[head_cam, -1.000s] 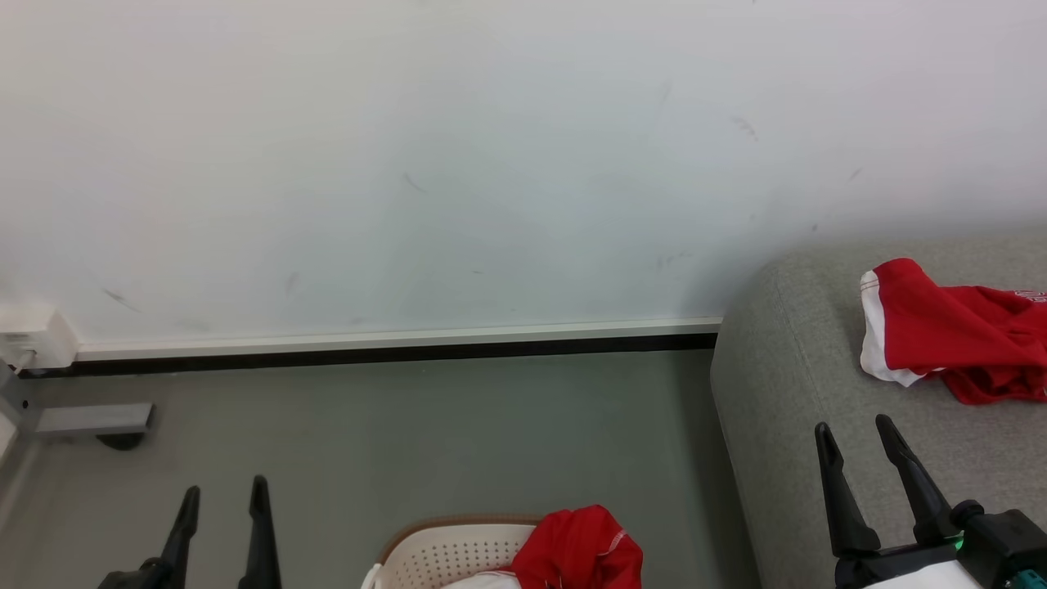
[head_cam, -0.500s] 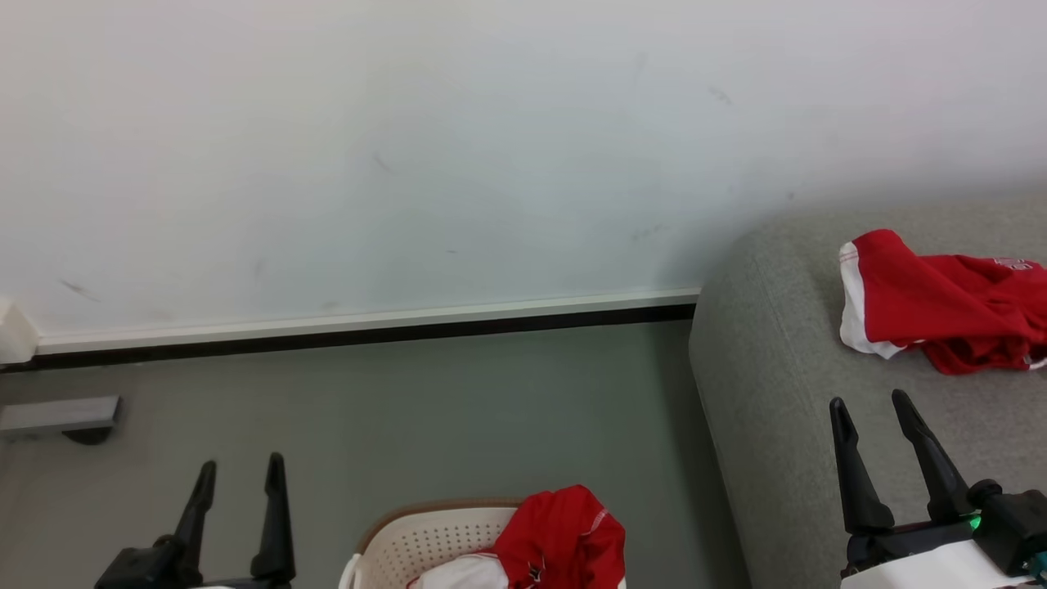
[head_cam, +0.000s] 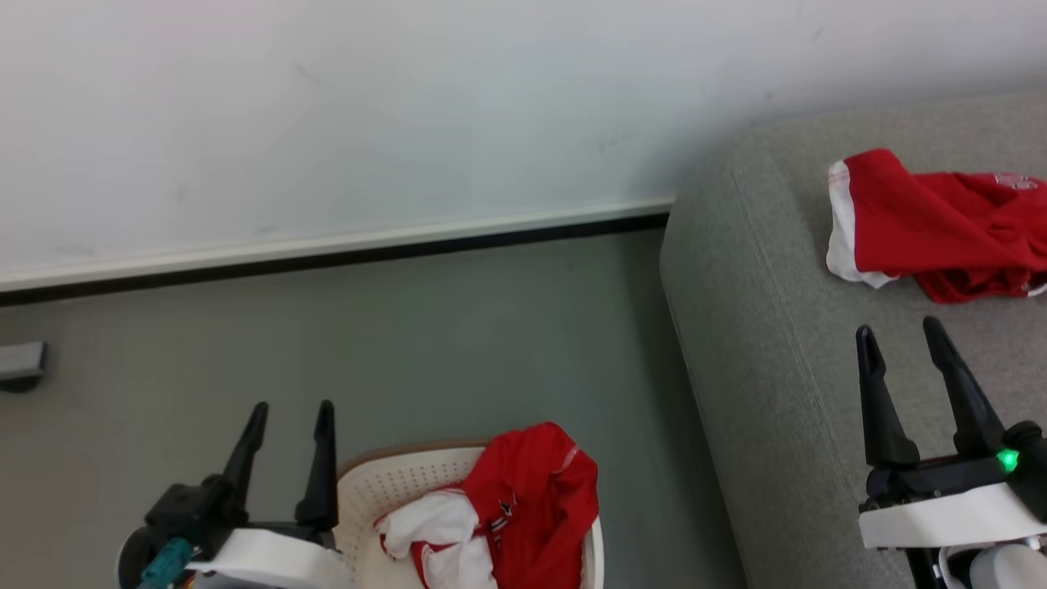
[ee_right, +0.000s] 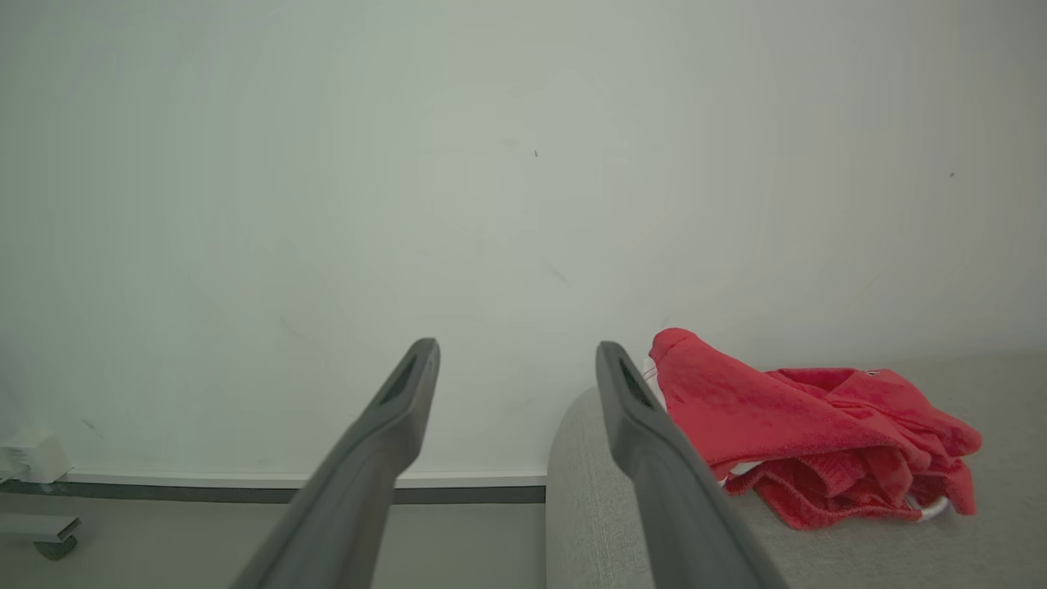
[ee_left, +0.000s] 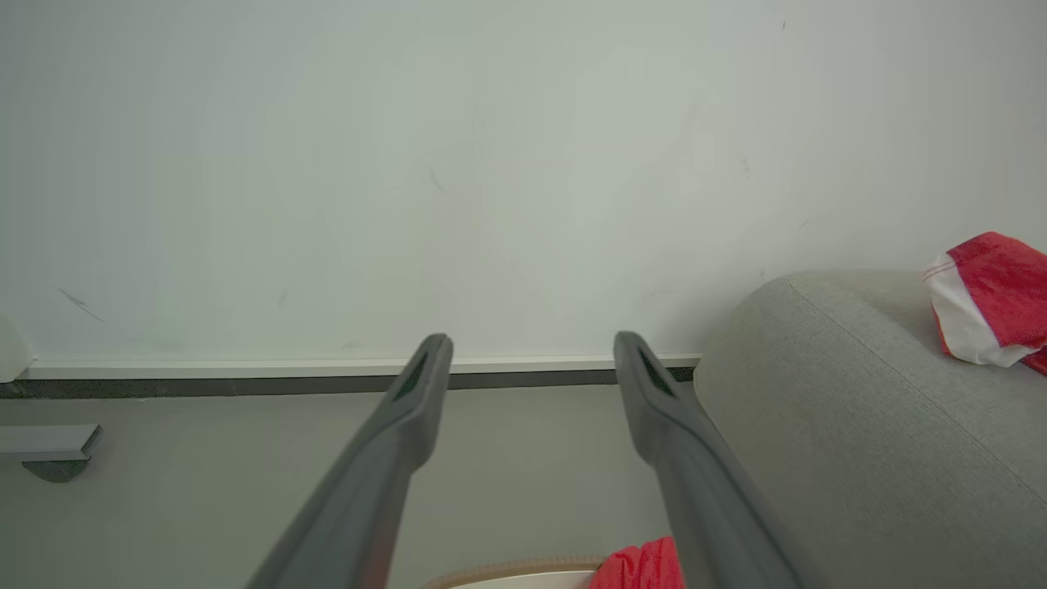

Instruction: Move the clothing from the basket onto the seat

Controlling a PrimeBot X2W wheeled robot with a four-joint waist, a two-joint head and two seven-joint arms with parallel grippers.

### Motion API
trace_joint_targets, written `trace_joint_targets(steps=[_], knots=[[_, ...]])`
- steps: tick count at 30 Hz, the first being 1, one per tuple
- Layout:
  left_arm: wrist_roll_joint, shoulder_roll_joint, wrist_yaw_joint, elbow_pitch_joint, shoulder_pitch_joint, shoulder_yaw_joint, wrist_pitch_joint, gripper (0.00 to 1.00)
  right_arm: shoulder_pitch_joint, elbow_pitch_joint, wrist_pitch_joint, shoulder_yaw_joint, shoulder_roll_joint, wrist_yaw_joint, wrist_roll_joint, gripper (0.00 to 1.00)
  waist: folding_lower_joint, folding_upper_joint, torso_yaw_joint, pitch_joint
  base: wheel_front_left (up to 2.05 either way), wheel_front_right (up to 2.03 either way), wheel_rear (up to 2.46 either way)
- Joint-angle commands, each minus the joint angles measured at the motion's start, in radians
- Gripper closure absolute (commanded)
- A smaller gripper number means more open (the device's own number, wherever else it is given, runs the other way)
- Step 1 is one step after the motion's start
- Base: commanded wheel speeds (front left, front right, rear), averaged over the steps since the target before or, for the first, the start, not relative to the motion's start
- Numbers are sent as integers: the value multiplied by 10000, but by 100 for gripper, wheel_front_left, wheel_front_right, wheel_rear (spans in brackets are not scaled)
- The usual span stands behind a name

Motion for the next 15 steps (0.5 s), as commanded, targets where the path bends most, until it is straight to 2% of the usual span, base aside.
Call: trace_joint_targets(steps=[1, 6, 15], knots=[[40, 28, -60, 189, -176, -65, 1, 0, -183, -79, -29, -44, -18, 6, -73, 0, -1, 0, -232, 433, 0, 0, 0], [-186, 27, -244, 1203, -862, -584, 1, 0, -557, -383, -29, -231, 92, 6, -111, 0, -1, 0, -496, 1106, 0, 0, 0], [-404, 338, -386, 4136, -2496, -1472, 110, 0, -1123, -989, -28, -544, 278, 6, -94, 0, -1, 0, -1019, 2403, 0, 0, 0]])
